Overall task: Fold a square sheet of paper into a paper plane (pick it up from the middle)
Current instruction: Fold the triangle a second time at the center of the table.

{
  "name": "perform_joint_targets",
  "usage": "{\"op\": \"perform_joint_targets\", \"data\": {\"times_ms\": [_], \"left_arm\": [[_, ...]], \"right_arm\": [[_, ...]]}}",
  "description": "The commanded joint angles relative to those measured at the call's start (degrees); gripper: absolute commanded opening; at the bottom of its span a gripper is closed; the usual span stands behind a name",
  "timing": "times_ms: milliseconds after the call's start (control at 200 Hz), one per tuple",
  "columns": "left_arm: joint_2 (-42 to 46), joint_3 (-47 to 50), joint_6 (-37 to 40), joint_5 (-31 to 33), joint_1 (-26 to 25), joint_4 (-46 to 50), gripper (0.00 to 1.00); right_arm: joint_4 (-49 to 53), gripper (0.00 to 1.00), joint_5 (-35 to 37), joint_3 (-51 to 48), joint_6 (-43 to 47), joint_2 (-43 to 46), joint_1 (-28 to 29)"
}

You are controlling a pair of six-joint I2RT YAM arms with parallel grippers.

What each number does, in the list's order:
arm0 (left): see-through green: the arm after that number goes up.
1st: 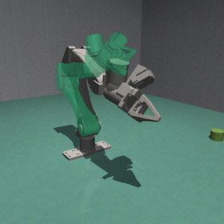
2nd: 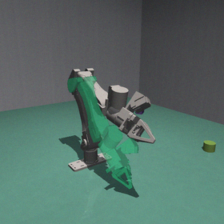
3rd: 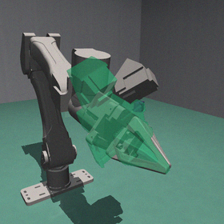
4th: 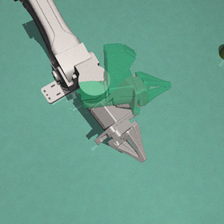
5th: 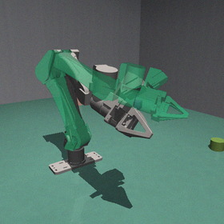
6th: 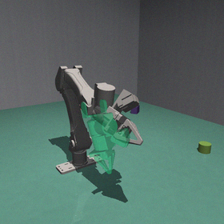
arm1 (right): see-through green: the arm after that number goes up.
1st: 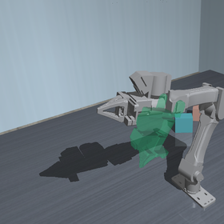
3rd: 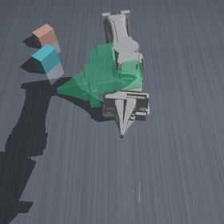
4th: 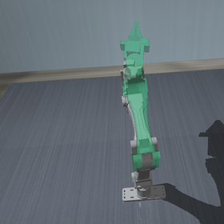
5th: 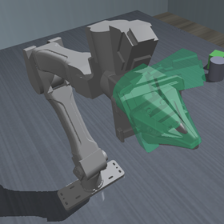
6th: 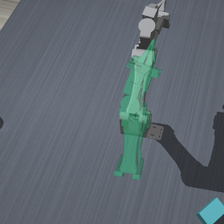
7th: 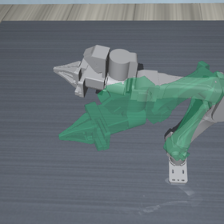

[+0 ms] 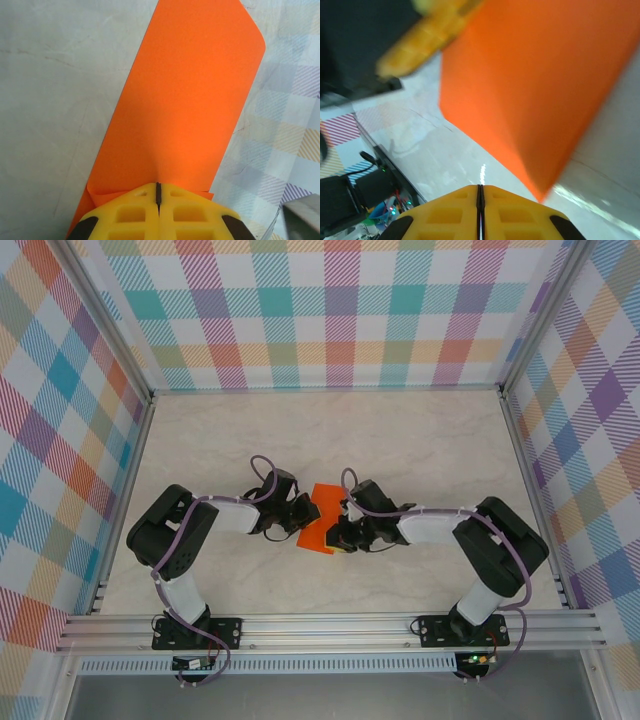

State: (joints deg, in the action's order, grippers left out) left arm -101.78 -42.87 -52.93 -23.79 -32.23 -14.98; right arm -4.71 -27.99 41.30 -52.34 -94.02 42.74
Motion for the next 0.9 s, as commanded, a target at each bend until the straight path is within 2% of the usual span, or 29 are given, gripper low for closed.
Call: {"op": "perform_joint_targets", "data": {"times_ms": [0, 225, 330, 565, 895], "left_arm": [[-2.12, 1.74, 0.46, 1.43, -0.29, 5.93, 0.00], [-1.76, 1.87, 0.74, 1.56, -0.29, 6.02, 0.00], [-1.67, 1.86, 0.63, 1.64, -0.29, 5.97, 0.00], [-2.10, 2.06, 0.56, 2.36, -0.29, 6.07, 0.00], [-2.27, 2.09, 0.25, 2.26, -0.29, 5.67, 0.00]], "right_arm": [[-0.92, 0.10, 0.43, 1.95, -2.15, -2.22, -0.21], [-2.50, 0.11, 1.57, 2.65, -2.92, -7.29, -0.29], [-0.16, 0.10, 3.58, 1.11, -2.25, -7.63, -0.26], [-1.12, 0.11, 1.19, -4.91, -2.68, -5.19, -0.29], [3.57, 0.12, 1.02, -6.96, -1.04, 1.94, -0.29]]}}
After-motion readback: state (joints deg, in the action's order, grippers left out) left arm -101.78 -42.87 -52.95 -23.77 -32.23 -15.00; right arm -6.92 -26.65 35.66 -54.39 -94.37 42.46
